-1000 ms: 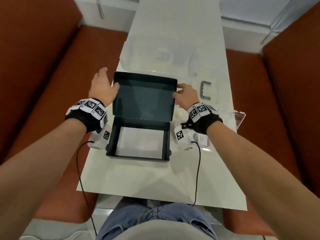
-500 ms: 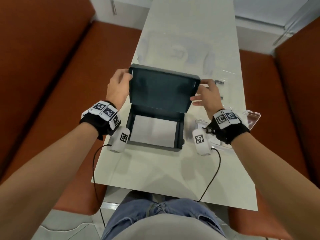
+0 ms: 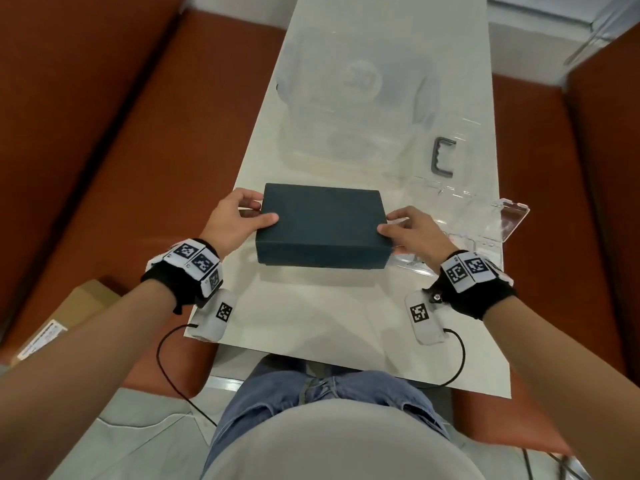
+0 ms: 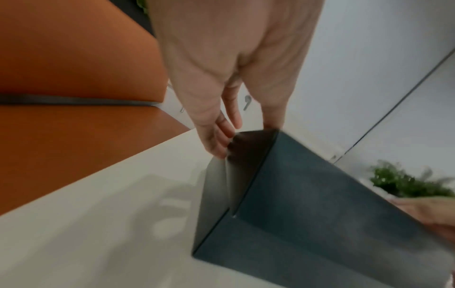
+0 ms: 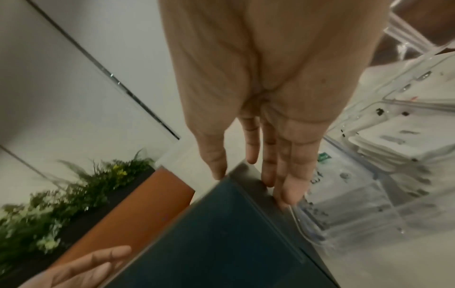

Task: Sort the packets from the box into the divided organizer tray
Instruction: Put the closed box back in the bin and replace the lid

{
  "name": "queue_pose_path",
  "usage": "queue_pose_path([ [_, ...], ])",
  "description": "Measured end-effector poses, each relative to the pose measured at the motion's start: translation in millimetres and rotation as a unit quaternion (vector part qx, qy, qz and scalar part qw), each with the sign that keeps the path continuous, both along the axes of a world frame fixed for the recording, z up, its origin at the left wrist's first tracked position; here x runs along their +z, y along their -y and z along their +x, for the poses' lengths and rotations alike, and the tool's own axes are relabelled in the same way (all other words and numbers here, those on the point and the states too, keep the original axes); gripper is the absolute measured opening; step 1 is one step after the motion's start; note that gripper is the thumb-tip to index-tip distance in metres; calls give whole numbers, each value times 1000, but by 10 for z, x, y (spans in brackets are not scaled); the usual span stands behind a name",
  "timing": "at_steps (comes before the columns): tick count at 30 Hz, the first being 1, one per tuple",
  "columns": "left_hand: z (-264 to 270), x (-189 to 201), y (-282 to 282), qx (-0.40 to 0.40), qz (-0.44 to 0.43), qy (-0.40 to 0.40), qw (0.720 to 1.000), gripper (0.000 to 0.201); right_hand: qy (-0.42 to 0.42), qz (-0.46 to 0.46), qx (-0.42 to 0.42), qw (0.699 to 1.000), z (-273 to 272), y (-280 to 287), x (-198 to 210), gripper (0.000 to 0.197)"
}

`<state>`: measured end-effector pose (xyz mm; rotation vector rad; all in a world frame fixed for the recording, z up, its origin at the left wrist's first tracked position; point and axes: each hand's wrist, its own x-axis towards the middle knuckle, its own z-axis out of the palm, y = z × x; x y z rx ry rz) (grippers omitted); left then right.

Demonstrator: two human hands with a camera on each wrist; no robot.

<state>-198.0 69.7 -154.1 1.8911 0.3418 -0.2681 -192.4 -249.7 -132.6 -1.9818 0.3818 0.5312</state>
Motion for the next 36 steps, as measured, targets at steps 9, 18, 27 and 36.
queue_pose_path([
  [9,82,-190,102,-67,189,-90,976,69,35,-267,195,943,90,-241,-44,38],
  [18,33,-326,165,-70,89,-140,984,70,7,-259,183,948,120,-402,-87,26],
  [27,17,304,215,48,-124,-17,991,68,143,-52,1,988,83,-216,479,38],
  [36,977,1309,645,57,-185,74,978,52,182,224,-66,955,712,92,1351,45],
])
